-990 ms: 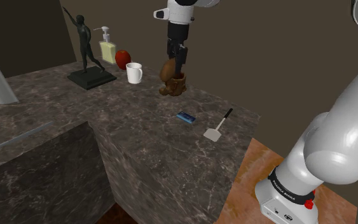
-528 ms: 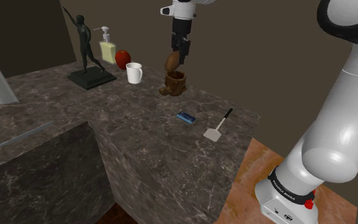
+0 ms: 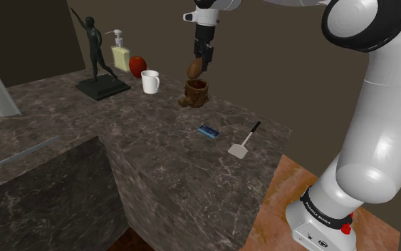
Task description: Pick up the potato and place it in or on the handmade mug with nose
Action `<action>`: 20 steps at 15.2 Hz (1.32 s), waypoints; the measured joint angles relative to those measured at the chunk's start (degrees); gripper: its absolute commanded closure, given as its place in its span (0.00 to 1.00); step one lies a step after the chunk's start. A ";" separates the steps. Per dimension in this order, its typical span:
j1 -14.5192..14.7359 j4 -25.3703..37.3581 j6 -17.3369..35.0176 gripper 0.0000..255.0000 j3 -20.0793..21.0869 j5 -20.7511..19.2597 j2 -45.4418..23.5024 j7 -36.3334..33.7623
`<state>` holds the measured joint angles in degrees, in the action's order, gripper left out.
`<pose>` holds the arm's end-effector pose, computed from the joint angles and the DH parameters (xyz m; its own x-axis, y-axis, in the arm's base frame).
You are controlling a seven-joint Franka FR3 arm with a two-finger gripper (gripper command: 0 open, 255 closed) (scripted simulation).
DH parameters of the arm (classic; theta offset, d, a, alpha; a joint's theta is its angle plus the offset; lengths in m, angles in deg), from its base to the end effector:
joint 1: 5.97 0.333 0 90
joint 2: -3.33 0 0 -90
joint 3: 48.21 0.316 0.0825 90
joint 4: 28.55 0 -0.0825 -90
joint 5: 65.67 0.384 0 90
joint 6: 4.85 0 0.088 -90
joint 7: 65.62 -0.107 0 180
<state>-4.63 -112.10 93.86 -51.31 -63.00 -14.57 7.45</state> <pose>0.6510 -0.0112 0.5022 0.3264 0.9451 0.0140 0.9441 -0.3252 -0.0538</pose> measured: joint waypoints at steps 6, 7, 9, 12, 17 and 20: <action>0.07 -4.64 4.75 1.00 0.03 0.04 -0.13 0.13; 0.08 -5.28 5.55 1.00 0.04 0.05 -0.27 0.15; 0.01 -6.05 6.73 1.00 0.02 0.10 -0.66 0.31; 0.07 -6.73 7.37 1.00 0.04 0.09 -0.62 0.24; 0.07 -6.84 7.49 0.00 0.04 0.09 -0.61 0.24; 0.08 -6.83 7.48 0.00 0.05 0.10 -0.62 0.24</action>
<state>-4.55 -118.93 101.34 -51.27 -62.90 -15.19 7.69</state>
